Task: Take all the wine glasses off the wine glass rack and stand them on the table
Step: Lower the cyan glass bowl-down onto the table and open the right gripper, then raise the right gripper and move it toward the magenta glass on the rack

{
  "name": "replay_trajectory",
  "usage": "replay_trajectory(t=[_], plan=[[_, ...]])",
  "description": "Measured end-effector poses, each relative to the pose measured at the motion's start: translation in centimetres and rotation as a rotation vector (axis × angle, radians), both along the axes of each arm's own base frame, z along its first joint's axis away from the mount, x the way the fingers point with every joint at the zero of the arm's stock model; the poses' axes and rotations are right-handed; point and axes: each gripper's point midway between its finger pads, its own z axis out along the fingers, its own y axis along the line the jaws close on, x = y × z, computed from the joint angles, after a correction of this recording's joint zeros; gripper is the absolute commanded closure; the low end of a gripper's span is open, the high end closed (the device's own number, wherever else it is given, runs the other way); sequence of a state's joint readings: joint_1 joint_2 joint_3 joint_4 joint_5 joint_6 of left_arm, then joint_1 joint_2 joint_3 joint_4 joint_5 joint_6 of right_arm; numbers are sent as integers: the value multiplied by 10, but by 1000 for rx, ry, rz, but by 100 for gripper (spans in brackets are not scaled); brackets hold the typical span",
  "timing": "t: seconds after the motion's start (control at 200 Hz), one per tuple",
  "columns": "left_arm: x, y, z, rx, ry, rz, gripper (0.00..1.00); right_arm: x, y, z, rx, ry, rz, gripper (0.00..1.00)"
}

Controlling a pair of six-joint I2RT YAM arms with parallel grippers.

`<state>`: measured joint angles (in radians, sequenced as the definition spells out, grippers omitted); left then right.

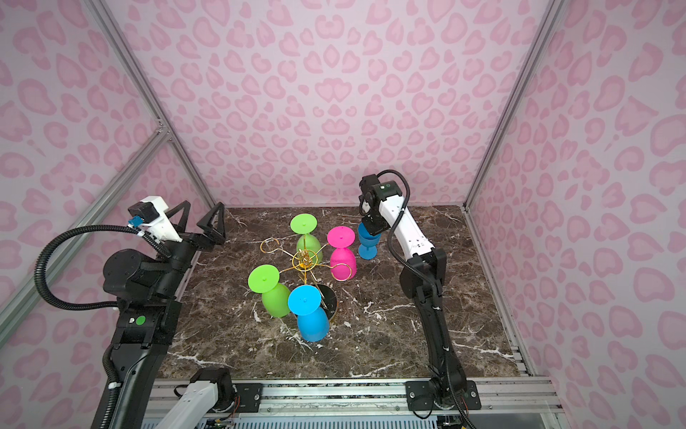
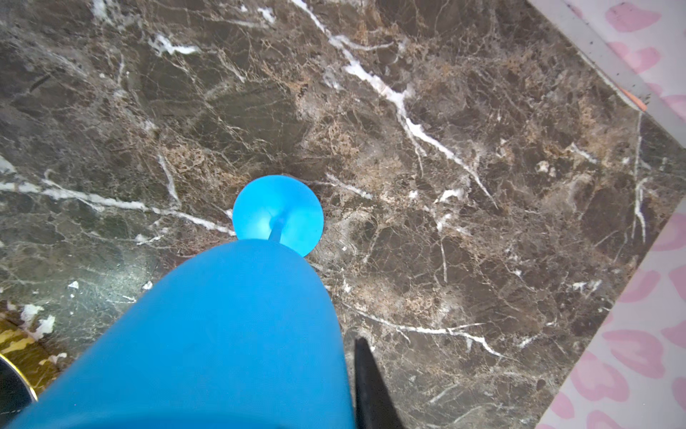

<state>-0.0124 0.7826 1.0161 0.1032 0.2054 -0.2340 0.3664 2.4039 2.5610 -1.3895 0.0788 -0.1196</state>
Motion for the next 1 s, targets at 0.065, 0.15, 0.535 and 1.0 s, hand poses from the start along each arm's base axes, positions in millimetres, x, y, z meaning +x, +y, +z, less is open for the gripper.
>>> replay_trajectory(t=[0.065, 0.15, 0.535, 1.0], plan=[[0, 0, 0, 1, 0, -2, 3, 1, 0, 2, 3, -9, -1, 73], [0, 0, 0, 1, 0, -3, 3, 3, 1, 5, 8, -16, -1, 72], [0, 1, -2, 1, 3, 1, 3, 7, 4, 49, 150, -102, -30, 64], [-5, 8, -7, -6, 3, 39, 3, -25, -2, 170, 600, -295, -81, 62]])
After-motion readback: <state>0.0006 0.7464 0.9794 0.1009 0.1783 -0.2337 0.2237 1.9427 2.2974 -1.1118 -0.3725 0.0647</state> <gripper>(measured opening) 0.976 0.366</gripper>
